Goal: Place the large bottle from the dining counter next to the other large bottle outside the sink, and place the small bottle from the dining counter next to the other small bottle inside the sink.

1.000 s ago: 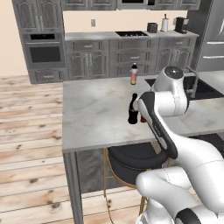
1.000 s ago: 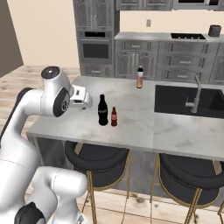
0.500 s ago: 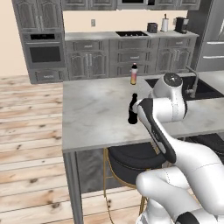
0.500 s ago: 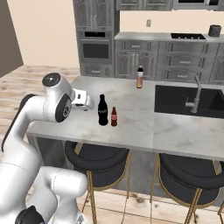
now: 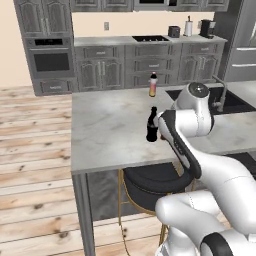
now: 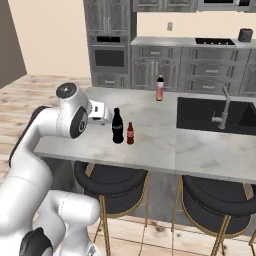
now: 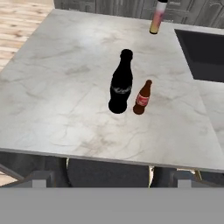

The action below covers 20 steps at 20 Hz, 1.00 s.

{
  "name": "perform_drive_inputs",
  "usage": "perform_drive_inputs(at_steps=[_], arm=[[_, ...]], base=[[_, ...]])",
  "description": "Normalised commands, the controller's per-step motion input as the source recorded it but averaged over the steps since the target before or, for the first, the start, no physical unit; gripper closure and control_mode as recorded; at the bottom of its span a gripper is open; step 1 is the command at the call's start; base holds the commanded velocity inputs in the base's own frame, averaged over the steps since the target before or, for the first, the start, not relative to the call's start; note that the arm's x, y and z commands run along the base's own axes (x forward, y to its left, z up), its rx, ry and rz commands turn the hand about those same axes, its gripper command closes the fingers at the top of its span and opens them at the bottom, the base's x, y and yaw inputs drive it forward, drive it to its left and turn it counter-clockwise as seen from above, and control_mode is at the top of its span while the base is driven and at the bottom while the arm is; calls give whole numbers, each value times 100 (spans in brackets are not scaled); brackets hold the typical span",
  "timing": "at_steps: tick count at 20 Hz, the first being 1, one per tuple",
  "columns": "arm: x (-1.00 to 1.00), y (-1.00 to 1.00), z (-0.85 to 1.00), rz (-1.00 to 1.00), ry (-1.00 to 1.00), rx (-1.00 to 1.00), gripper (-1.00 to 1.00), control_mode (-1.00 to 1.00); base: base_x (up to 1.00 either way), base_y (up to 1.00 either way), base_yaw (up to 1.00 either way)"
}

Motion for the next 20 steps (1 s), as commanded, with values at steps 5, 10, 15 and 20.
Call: perform_drive_inputs(at_steps=[5, 10, 15, 20], arm=[[32, -3, -5, 0, 0, 0, -100, -100], [36, 0, -13, 0, 0, 0, -100, -100], [29, 0, -17, 0, 0, 0, -100, -100], [25, 0, -15, 0, 0, 0, -100, -100]], base=[[0, 0, 0], [0, 0, 0], [0, 0, 0], [0, 0, 0]])
